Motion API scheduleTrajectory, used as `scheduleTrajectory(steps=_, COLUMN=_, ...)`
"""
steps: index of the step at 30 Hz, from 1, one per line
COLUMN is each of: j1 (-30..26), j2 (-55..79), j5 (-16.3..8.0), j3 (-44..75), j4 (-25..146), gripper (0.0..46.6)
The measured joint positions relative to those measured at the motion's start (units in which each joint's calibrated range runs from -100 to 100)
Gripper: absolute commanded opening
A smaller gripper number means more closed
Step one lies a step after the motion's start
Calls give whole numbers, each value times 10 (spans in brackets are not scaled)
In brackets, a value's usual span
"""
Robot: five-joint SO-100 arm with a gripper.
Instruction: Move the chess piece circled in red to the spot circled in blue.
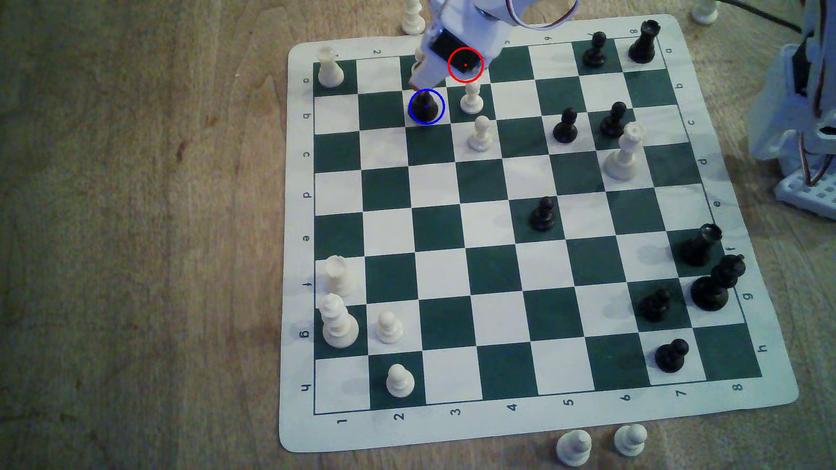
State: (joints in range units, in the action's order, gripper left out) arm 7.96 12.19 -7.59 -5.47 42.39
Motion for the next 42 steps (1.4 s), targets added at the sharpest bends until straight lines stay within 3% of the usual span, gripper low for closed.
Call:
scheduleTrajectory(steps=8, j1=14, j2=0, j5=22, j3=0, j4=9, gripper=6)
scheduleTrajectory(steps=22, j1=14, j2=5, j5=23, j3=0, j4=9, gripper=20)
scheduleTrajectory(steps=24, j1=14, j2=9, j5=23, j3=0, j4=9, gripper=53)
scheduleTrajectory(steps=26, j1=14, j2=9, j5=23, j3=1, j4=9, gripper=136)
scheduleTrajectory(steps=30, j1=14, j2=9, j5=18, j3=1, j4=6, gripper=230)
scheduleTrajectory(steps=38, j1=19, j2=9, j5=14, j3=-1, j4=-29, gripper=287)
scheduleTrajectory(steps=42, j1=19, j2=3, j5=17, j3=-26, j4=-5, gripper=287)
